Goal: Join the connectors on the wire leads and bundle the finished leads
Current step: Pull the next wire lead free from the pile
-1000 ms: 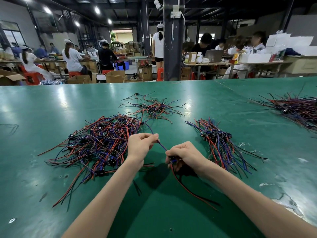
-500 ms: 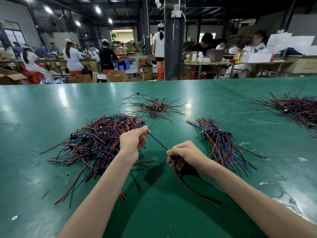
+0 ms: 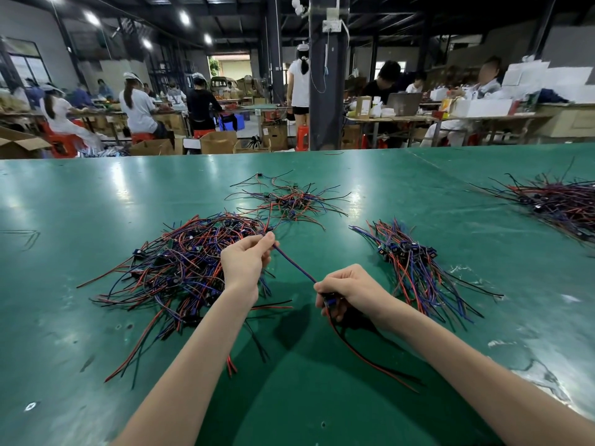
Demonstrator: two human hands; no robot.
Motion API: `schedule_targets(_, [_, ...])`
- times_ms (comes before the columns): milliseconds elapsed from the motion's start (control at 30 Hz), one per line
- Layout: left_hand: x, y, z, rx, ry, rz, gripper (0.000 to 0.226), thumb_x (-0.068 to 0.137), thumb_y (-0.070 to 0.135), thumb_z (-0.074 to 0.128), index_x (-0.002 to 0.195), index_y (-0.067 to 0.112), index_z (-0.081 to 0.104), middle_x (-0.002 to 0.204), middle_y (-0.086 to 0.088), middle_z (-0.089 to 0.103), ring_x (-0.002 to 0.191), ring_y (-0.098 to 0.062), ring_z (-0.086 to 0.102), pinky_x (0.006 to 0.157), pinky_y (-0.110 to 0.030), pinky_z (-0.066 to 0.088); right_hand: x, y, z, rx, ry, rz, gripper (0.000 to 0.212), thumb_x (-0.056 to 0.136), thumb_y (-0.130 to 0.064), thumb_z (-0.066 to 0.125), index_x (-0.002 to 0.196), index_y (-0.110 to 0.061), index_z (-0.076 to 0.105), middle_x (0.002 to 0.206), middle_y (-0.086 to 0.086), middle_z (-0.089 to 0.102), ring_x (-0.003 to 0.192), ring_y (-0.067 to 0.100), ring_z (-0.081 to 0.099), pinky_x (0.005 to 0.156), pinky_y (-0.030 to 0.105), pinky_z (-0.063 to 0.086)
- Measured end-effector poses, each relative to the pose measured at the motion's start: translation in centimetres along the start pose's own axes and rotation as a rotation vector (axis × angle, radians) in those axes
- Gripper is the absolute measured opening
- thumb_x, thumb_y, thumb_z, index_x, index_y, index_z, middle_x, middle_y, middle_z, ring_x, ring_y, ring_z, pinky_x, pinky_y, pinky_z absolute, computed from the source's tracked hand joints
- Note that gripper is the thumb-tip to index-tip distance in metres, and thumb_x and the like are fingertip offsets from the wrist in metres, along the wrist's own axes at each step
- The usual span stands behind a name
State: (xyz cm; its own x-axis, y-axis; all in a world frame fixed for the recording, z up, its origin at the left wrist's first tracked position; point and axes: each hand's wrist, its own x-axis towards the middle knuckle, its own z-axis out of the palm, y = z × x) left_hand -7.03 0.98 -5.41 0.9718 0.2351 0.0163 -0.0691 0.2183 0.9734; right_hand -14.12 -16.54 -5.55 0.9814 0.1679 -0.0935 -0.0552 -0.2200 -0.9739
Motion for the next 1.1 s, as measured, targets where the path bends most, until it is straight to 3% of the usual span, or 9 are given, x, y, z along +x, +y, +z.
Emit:
schedule_targets(333, [-0.35,0.72,0.23,-0.335,-0.084,-0.284,0.02,0.091,0.015,0.061,0.074,0.005,0.065,0.057,0.002,0.067,0.039,-0.002,0.05,0.045,-0.016,0.049,0.1,0.03,0.1,0.018,-0.009,-0.022,0.033,0.089,-0.009,0.058,0.058,-0.006,0.066,0.055,0.007,0.061,0.048,0.017,0.058,0.04,0.019,0.043])
schedule_targets(567, [-0.38,0.53,0.29,-0.194,-0.095,-0.112,0.019,0.094,0.012,0.056,0.081,0.006,0.068,0.063,0.003,0.07,0.047,-0.001,0.055,0.051,-0.015,0.051,0.06,0.14,-0.11,0.018,-0.032,-0.026,0.034,0.09,-0.008,0.057,0.057,-0.007,0.066,0.053,0.005,0.061,0.048,0.015,0.059,0.04,0.018,0.043])
schedule_targets(1100, [-0.32,0.08,0.45,-0.108,-0.076,-0.038,0.018,0.094,0.011,0.056,0.082,0.009,0.069,0.068,0.003,0.072,0.063,-0.008,0.059,0.057,-0.016,0.051,-0.13,0.07,-0.19,-0.029,-0.062,-0.05,0.034,0.091,-0.008,0.056,0.059,-0.008,0.066,0.053,0.001,0.063,0.046,0.01,0.06,0.041,0.017,0.044])
